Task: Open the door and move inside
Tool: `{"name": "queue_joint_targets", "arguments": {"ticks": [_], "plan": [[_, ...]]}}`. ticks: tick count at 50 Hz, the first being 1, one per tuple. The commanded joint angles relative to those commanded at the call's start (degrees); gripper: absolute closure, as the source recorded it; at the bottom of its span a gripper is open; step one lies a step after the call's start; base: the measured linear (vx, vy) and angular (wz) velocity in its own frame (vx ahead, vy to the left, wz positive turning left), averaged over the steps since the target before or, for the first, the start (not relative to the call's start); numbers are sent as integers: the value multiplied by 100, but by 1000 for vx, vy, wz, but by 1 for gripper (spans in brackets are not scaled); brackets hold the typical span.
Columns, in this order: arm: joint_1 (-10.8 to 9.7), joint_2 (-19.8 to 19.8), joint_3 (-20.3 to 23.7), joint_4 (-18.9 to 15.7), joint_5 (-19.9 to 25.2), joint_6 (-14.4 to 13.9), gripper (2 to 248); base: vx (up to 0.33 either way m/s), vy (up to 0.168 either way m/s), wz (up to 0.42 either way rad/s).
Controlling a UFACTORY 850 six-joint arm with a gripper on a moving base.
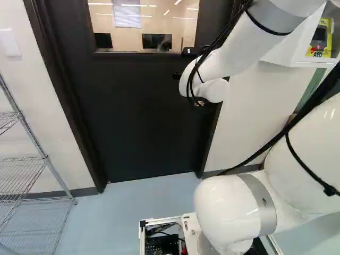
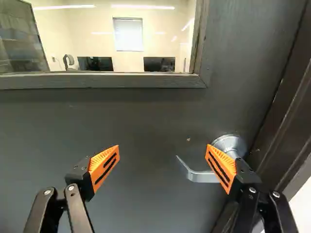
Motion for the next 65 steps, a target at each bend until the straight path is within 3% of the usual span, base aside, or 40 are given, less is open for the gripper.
{"name": "queue_joint_targets", "arguments": {"ticks": [17, 32, 65], "plan": [[-5, -561, -319, 0, -20, 0, 3, 0, 0, 0], [-150, -953, -501, 0, -20, 0, 3, 0, 0, 0], [-191, -1364, -475, 0, -20, 0, 3, 0, 0, 0]]}}
